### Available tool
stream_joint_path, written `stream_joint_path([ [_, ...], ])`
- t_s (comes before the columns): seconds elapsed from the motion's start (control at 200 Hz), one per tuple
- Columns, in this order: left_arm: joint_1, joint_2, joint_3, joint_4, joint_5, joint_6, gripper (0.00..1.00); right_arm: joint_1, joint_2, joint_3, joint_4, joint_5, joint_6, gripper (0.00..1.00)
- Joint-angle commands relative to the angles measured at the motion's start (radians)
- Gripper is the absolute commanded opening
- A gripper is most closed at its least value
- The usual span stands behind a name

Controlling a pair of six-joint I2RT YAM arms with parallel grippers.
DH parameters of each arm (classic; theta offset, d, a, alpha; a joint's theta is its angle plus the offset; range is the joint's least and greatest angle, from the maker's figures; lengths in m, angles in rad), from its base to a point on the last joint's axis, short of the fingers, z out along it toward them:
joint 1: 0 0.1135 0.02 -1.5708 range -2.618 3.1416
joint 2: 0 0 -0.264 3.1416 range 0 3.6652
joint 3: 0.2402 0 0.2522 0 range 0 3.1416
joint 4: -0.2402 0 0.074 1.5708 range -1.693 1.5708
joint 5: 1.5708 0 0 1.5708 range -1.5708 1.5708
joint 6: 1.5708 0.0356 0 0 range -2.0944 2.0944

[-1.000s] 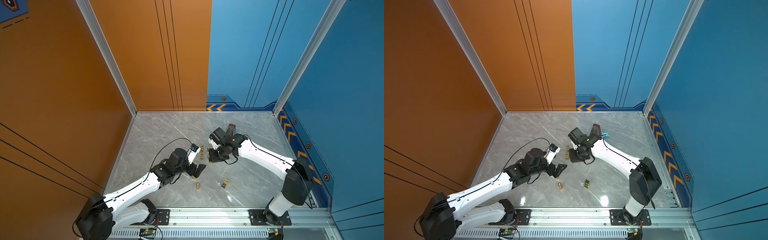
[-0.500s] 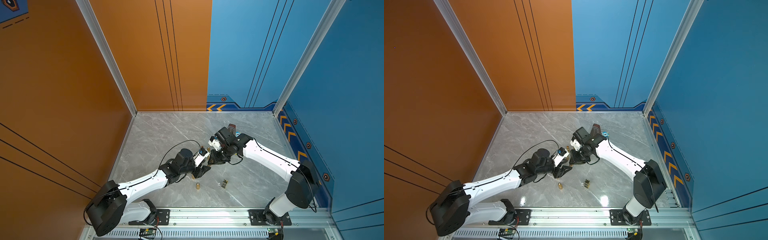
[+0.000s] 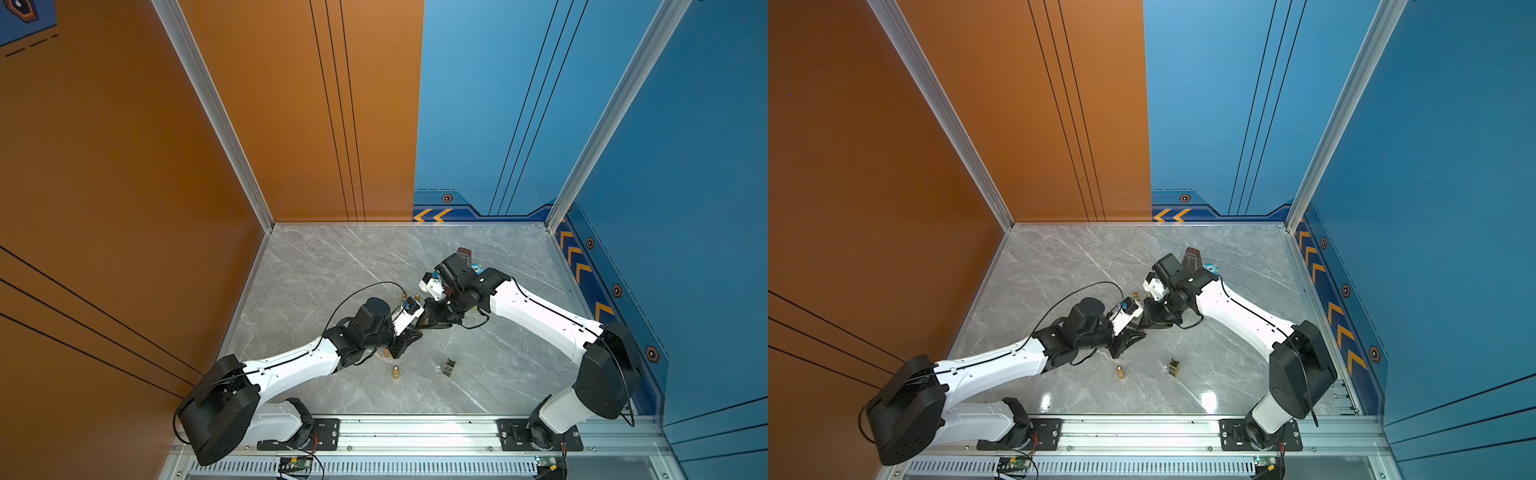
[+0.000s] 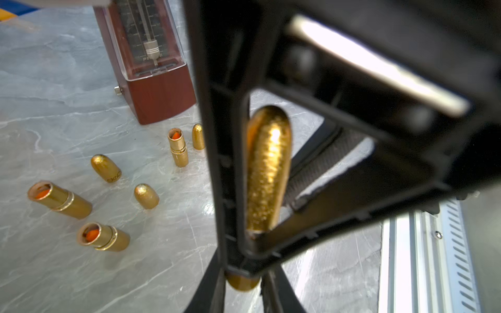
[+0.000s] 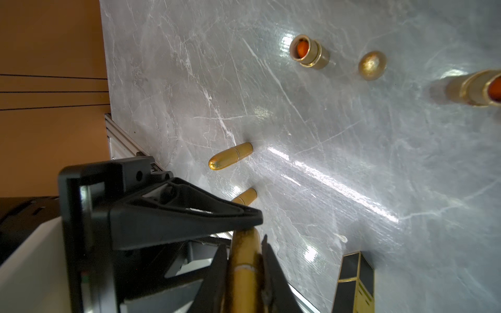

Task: Open the lipstick cap
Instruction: Open the cover of the lipstick.

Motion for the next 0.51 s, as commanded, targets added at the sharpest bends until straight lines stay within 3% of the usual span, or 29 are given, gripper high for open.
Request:
stream_joint_path([
  [0.0, -0.013, 0.005, 0.034, 0.017, -0.01, 0.0, 0.13, -0.013, -0.033, -0.025, 0.033, -0.027, 0.025, 0.16],
  [0.2, -0.017, 0.001, 0.031, 0.017, -0.052, -0.009, 0.0, -0.02, -0.05, -0.041, 0.054, -0.042, 0.033, 0.17],
  [0.395, -0.017, -0.011, 0.01, 0.016, -0.108, -0.019, 0.0, -0.034, -0.082, -0.041, 0.056, -0.027, 0.023, 0.21],
  [0.5, -0.016, -0.029, -0.007, 0.016, -0.11, -0.019, 0.0, -0.037, -0.109, -0.04, 0.054, 0.013, 0.013, 0.29],
])
